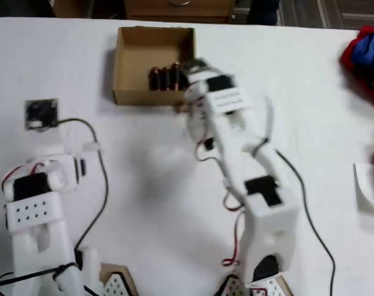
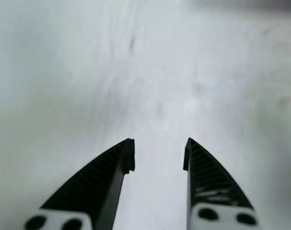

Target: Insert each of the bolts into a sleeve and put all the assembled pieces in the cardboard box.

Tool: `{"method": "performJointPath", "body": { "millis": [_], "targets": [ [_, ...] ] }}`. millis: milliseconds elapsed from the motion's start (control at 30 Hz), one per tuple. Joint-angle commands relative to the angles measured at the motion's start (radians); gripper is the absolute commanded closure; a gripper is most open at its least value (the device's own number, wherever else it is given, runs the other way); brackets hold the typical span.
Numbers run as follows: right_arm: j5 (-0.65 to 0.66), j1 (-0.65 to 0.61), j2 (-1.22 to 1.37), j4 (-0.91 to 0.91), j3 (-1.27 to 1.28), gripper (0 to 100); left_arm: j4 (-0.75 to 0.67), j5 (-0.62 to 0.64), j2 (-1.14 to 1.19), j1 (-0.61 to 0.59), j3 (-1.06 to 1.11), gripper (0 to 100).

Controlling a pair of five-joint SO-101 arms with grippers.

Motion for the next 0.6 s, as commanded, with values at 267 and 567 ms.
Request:
{"method": "performJointPath", "body": {
  "millis": [267,567],
  "targets": [
    [0.048,0.351,-0.372,0.021,0.146,97.8,-0.287,0.334,0.256,0.404,-0.166,82],
    [0.048,0.456,-0.437,0.024,0.215,97.8,-0.018,0.485,0.856,0.552,-0.773,82]
  ]
}}
